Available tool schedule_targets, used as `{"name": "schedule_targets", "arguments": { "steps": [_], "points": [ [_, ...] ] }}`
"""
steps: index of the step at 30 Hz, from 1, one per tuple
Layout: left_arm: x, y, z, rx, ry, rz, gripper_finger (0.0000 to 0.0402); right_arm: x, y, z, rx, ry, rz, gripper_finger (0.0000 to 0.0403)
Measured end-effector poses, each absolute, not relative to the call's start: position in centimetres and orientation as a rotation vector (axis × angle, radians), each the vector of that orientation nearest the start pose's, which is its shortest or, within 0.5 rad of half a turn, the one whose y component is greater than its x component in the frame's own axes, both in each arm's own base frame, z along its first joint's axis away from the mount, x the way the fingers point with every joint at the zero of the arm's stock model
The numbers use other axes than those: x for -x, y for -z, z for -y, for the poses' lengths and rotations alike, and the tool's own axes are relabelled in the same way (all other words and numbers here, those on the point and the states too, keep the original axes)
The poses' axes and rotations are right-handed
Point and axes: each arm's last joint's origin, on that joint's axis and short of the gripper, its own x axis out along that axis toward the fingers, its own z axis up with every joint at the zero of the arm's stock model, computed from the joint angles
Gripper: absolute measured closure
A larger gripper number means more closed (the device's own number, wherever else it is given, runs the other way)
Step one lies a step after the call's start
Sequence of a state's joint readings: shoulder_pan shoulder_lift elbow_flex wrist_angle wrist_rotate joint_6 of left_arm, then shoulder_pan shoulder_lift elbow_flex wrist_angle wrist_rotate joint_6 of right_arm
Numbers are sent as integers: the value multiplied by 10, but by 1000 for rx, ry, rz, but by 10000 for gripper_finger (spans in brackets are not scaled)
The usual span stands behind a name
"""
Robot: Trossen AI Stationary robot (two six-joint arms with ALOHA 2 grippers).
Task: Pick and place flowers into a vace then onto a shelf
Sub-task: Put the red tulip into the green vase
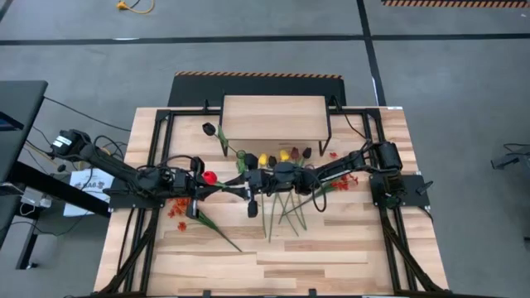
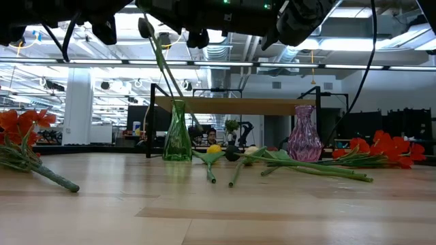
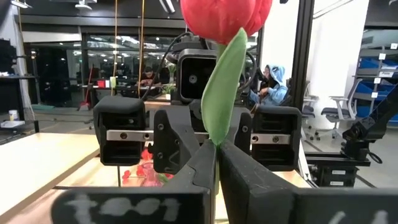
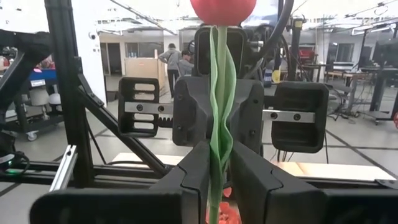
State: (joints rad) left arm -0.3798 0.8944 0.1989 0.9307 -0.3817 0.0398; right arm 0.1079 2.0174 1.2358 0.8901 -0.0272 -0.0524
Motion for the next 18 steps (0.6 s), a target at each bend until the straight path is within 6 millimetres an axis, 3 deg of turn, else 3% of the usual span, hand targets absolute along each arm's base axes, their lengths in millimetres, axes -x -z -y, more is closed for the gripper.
{"name": "schedule_targets", "arguments": {
  "steps": [14, 18],
  "points": [
    [-165, -218, 54, 51, -10, 190, 401, -445, -217, -44, 49, -124, 61, 349],
    [-165, -218, 54, 52, -10, 190, 401, -445, -217, -44, 49, -125, 60, 375]
  ]
}}
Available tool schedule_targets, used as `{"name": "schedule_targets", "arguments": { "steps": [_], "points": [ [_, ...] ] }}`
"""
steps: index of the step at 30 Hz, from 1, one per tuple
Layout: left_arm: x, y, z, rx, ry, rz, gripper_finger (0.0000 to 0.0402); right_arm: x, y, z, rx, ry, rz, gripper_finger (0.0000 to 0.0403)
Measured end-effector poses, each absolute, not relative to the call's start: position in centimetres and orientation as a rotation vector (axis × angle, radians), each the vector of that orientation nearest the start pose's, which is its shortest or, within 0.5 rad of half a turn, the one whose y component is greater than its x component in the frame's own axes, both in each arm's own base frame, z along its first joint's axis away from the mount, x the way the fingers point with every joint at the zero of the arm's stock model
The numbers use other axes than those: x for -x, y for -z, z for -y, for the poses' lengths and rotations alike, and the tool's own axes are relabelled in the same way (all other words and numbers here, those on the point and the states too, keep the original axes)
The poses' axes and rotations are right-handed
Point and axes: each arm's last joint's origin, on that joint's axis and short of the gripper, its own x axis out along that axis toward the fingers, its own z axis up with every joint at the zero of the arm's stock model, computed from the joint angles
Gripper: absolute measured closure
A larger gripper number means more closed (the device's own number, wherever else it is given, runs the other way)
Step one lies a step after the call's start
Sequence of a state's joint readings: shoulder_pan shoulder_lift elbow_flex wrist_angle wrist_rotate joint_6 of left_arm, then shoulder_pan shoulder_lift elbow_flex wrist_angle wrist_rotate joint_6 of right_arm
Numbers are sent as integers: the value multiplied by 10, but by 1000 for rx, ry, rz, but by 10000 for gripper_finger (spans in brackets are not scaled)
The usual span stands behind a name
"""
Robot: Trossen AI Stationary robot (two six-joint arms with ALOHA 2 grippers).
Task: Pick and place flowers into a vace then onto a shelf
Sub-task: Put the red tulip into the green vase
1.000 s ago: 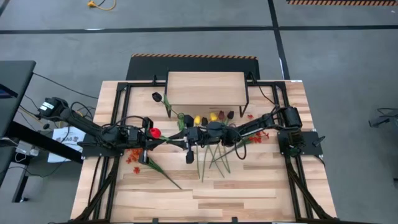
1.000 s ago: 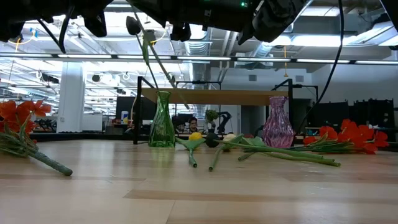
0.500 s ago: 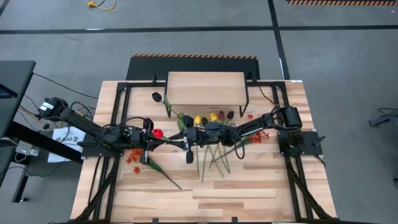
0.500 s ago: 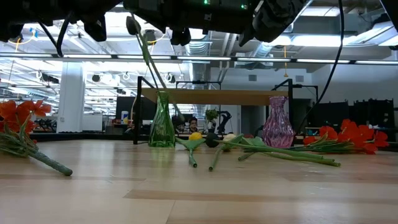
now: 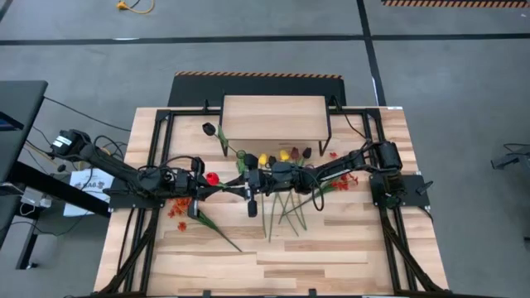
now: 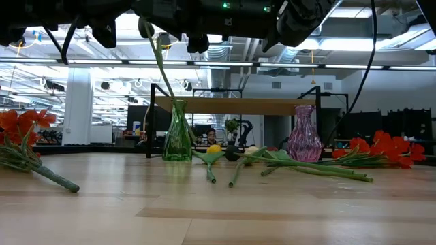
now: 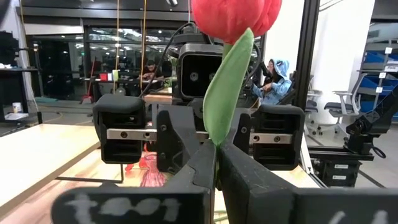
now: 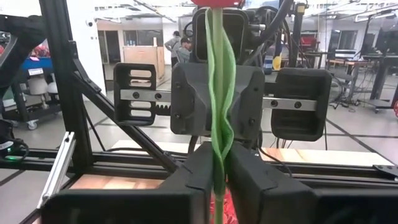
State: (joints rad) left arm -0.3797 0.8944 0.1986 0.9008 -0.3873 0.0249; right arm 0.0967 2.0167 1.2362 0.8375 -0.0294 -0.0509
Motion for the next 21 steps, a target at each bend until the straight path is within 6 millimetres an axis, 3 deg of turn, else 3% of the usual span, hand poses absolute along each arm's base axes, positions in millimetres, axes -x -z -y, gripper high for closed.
{"name": "schedule_targets", "arguments": {
  "steps": [3, 21],
  "points": [
    [-165, -218, 54, 53, -15, 189, 401, -445, -217, -44, 49, -128, 59, 394],
    [-165, -218, 52, 102, -68, 189, 401, -445, -217, -36, 0, -156, 56, 401]
  ]
}}
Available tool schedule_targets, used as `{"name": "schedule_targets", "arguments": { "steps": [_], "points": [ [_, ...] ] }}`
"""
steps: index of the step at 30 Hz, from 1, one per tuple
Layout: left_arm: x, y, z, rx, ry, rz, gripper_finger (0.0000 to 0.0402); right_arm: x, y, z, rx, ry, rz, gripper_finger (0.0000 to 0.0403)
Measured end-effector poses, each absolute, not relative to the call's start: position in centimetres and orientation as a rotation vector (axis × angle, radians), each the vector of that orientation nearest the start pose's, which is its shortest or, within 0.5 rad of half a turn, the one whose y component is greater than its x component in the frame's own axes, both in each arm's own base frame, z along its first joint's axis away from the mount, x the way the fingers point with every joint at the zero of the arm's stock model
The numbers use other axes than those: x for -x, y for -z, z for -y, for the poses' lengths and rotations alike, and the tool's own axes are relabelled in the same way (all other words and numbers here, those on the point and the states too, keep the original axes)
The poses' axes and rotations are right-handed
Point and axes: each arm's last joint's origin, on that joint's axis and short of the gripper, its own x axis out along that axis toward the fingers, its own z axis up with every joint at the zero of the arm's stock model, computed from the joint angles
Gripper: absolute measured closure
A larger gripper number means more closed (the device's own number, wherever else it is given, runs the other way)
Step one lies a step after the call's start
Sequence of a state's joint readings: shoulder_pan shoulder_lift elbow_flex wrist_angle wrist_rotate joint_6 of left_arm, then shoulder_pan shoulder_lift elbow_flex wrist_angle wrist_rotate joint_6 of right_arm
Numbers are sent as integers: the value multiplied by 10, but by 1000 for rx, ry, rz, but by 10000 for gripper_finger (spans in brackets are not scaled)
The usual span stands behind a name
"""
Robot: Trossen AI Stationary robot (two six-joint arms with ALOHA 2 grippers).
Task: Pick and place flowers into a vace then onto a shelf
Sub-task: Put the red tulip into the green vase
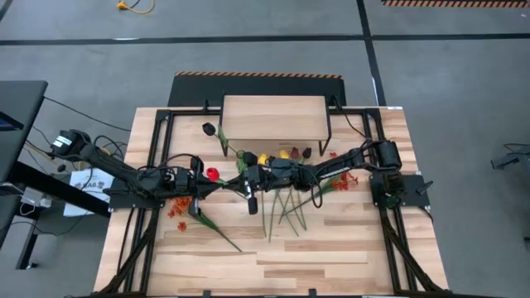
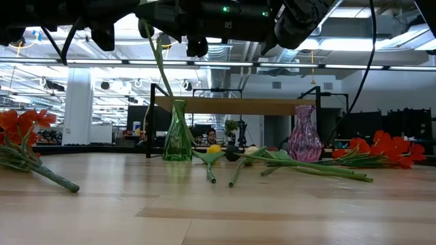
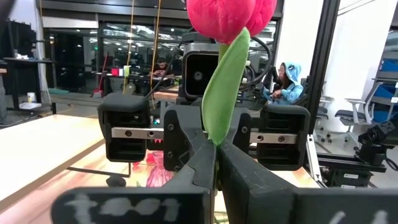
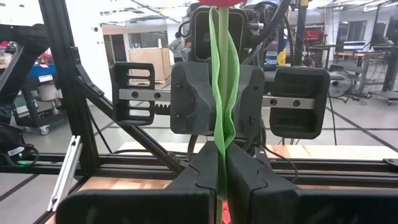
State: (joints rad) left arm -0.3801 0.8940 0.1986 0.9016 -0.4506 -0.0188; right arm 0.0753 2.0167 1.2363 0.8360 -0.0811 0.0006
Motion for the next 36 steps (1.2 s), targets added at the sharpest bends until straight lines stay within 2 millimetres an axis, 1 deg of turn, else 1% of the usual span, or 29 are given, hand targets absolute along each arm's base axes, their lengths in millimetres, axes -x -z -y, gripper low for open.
{"name": "schedule_targets", "arguments": {
  "steps": [11, 14, 20, 24, 30, 34, 36],
  "points": [
    [-165, -218, 52, 90, -72, 188, 397, -445, -217, -36, 0, -157, 52, 402],
    [-165, -218, 52, 89, -72, 188, 375, -445, -217, -36, 0, -157, 51, 402],
    [-165, -217, 52, 90, -71, 187, 304, -445, -217, -36, 0, -157, 51, 402],
    [-166, -215, 54, 75, -35, 162, 270, -445, -217, -36, 0, -157, 51, 403],
    [-165, -213, 58, 50, -17, 135, 254, -444, -220, -36, -1, -154, 59, 403],
    [-161, -213, 61, 1, -77, 123, 253, -442, -228, -35, 0, -107, 71, 403],
    [-157, -214, 63, -13, -114, 115, 253, -442, -232, -33, 4, -56, 82, 403]
  ]
}}
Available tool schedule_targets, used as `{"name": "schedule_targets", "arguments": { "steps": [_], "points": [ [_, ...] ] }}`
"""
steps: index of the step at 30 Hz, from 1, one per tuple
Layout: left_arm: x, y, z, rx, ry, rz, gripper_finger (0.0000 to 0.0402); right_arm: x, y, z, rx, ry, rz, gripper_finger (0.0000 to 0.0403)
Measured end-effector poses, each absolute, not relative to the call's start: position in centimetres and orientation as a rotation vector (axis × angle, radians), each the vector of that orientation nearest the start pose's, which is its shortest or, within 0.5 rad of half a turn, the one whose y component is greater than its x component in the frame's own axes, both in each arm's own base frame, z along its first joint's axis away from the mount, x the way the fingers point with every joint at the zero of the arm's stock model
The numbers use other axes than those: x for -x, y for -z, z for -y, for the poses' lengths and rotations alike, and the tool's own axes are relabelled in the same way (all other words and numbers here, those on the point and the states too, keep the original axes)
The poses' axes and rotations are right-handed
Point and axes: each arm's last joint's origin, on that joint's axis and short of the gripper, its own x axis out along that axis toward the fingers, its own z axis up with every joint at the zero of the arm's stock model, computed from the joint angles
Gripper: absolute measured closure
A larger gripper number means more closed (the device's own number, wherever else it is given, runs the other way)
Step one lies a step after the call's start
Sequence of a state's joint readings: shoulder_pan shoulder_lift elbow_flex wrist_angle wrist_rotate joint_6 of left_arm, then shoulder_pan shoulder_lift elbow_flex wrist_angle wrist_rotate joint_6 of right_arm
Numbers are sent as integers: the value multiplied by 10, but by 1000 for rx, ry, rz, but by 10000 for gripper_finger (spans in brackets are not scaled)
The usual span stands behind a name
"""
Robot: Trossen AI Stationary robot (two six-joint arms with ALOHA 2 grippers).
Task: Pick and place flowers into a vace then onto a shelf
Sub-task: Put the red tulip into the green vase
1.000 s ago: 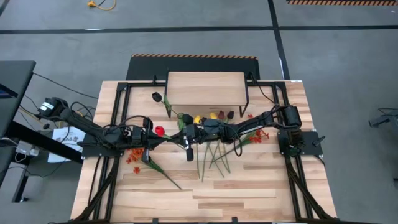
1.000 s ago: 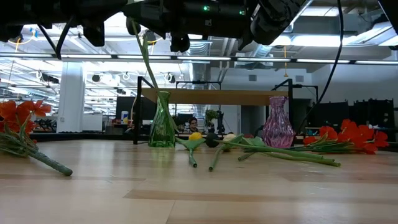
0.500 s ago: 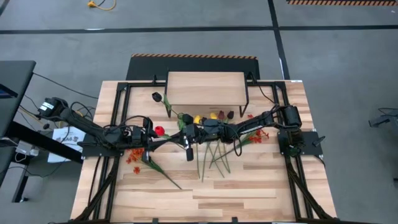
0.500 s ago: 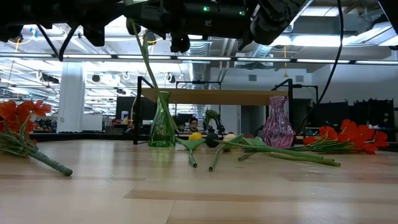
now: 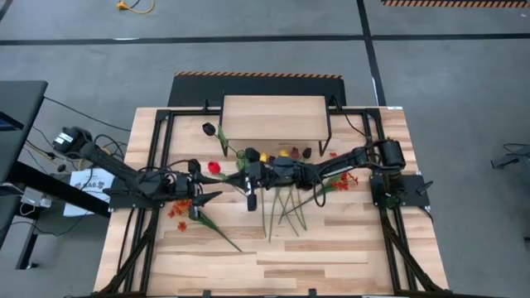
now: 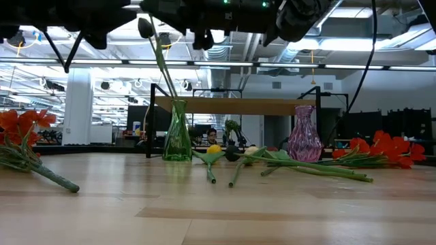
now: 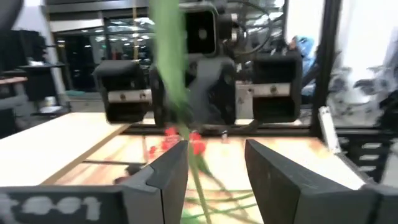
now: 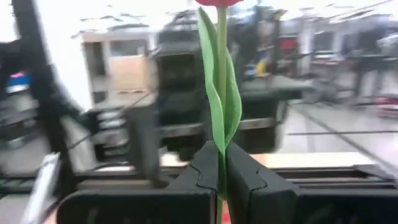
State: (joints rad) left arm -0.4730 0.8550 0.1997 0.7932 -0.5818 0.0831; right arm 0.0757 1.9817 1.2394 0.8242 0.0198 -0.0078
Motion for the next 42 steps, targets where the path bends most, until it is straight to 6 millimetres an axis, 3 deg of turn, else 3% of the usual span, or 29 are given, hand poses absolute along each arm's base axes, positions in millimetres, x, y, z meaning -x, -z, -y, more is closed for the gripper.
{"name": "schedule_targets", "arguments": {
  "steps": [6, 15, 30, 42],
  "points": [
    [-143, -220, 69, -31, -118, 128, 252, -435, -252, -28, 68, 70, 131, 403],
    [-133, -222, 77, -34, -51, 119, 252, -427, -281, -7, 96, 162, 401, 403],
    [-133, -220, 78, -39, -47, 107, 252, -421, -287, 52, 84, 315, 471, 403],
    [-133, -220, 78, -33, -44, 108, 252, -423, -279, 61, 89, 335, 454, 403]
  ]
}}
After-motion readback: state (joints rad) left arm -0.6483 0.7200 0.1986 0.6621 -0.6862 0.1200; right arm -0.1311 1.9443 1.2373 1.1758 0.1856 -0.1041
